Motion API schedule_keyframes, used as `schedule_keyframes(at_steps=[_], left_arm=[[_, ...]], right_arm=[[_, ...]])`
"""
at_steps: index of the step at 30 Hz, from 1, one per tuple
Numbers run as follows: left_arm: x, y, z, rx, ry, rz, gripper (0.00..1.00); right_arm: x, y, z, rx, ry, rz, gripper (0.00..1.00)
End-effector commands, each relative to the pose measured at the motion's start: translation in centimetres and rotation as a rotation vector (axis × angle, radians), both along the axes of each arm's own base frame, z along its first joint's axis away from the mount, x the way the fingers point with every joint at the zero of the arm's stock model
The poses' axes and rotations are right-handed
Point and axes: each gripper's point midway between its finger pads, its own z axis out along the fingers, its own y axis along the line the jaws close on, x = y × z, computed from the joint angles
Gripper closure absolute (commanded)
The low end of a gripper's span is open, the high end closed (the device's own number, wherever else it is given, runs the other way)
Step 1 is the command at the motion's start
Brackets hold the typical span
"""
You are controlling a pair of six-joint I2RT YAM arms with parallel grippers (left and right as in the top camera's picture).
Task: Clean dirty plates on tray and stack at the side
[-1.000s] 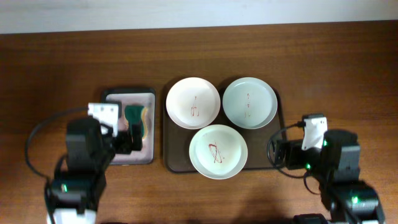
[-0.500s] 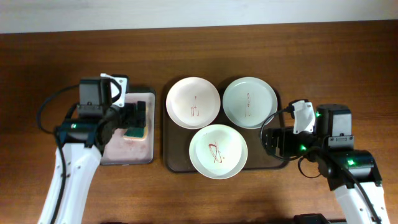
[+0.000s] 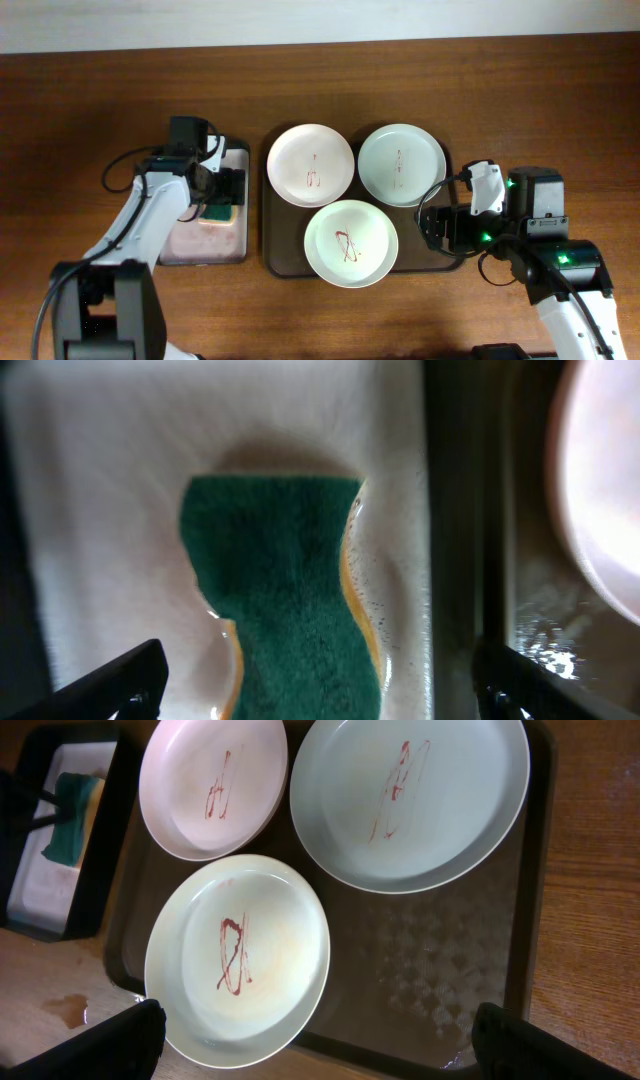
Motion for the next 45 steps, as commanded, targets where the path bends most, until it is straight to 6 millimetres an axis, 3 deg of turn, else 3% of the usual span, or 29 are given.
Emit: schedule_keyframes(at_steps=[1, 6, 7, 10, 12, 16, 20, 24, 29, 31, 37, 40, 43, 45], left_arm=[[0.1, 0.0, -1.8, 0.013, 0.051, 0.005, 0.16], [-0.7, 0.1, -4.0, 0.018, 0.12, 0.004, 0.39], [-0.8, 0.1, -4.2, 0.018, 0.127, 0.005, 0.47], [-0.9, 0.1, -4.5, 0.019, 0.136, 0.004, 0.87], [-1.0, 0.1, -4.6, 0.019, 0.141, 0.004, 1.0], [-1.5, 0.2, -4.1, 0.021, 0.162, 0.004, 1.0], [-0.7, 0.0, -1.2, 0.015, 0.119, 0.005, 1.0], [-0.7, -1.1, 1.7, -0.05, 0.074, -0.014, 1.0], [-2.6, -1.3, 1.3, -0.076, 0.15, 0.028, 1.0], [-3.4, -1.2, 1.0, -0.079, 0.191, 0.051, 1.0], [-4.2, -2.2, 1.1, -0.135, 0.223, 0.039, 1.0], [-4.3, -2.3, 1.1, -0.138, 0.228, 0.038, 1.0], [-4.4, -2.3, 1.0, -0.137, 0.234, 0.039, 1.0], [-4.5, -2.3, 1.0, -0.137, 0.235, 0.039, 1.0]], right_arm=[[0.3, 0.3, 1.0, 0.014, -0.022, 0.003, 0.01], [0.3, 0.3, 1.0, 0.014, -0.021, 0.003, 0.01], [0.3, 0.3, 1.0, 0.014, -0.021, 0.003, 0.02], [0.3, 0.3, 1.0, 0.014, -0.021, 0.003, 0.01], [0.3, 0.3, 1.0, 0.014, -0.021, 0.003, 0.01], [0.3, 0.3, 1.0, 0.014, -0.022, 0.003, 0.01], [0.5, 0.3, 0.4, 0.013, 0.001, 0.005, 0.02], [0.5, 1.3, -1.5, 0.01, 0.084, 0.039, 0.17], [0.5, 3.6, -5.3, -0.008, 0.228, 0.122, 0.27], [0.3, 4.1, -7.7, -0.02, 0.32, 0.142, 0.34], [0.3, 4.6, -13.1, -0.018, 0.503, 0.152, 0.46], [0.3, 5.2, -14.9, 0.012, 0.557, 0.163, 0.56], [0.4, 5.5, -16.2, 0.024, 0.586, 0.167, 0.72], [0.3, 5.4, -16.5, 0.023, 0.595, 0.166, 0.75]])
